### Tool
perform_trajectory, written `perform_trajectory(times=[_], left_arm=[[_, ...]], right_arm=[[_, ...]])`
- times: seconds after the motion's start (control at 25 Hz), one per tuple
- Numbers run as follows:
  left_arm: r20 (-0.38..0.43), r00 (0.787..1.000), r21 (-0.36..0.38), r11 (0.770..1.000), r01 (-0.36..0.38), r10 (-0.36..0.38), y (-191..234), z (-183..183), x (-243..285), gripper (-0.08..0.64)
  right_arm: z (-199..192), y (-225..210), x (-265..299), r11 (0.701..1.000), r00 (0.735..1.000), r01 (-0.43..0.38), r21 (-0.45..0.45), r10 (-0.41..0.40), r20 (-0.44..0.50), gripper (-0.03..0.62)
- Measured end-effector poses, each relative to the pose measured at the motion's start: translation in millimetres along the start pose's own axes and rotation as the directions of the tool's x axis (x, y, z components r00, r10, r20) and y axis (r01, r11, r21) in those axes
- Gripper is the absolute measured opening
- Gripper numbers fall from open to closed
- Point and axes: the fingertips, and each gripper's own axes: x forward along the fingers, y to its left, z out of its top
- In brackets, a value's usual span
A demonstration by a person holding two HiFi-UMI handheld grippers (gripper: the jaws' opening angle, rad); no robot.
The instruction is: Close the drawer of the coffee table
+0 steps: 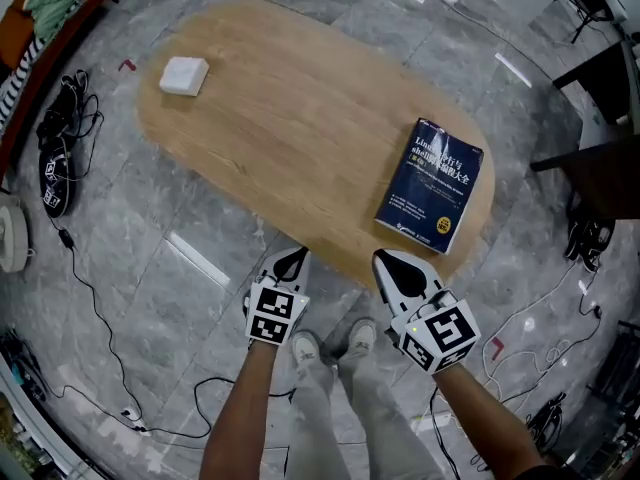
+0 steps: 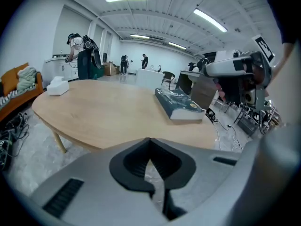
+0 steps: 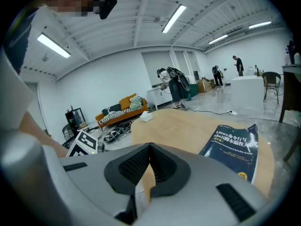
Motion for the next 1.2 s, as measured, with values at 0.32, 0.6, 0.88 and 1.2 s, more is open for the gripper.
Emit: perform_trajectory(times=[0.32,0.6,0.88,1.2], left_arm=[[0.064,0.998,0.001,1.0,-0.01,0.009,-4,63,-39,0.002],[0.112,0.994,0.027,1.0,-0.009,0.006,-22,109,-77,0.003],[0.129,0.992,0.08,0.997,-0.017,0.007,-46,141,-125,0.002],[0.179,0.984,0.092,0.996,-0.008,-0.008,-68,171,-178,0.002]], right_arm=[[34,6,-24,1.0,1.0,0.02,0.0,-0.02,0.016,0.011],[63,17,-44,1.0,0.999,0.028,-0.005,-0.028,0.023,0.012],[89,39,-70,0.999,0.999,0.039,-0.002,-0.039,0.029,0.012],[125,67,-102,0.998,0.997,0.059,-0.017,-0.058,0.055,0.012]])
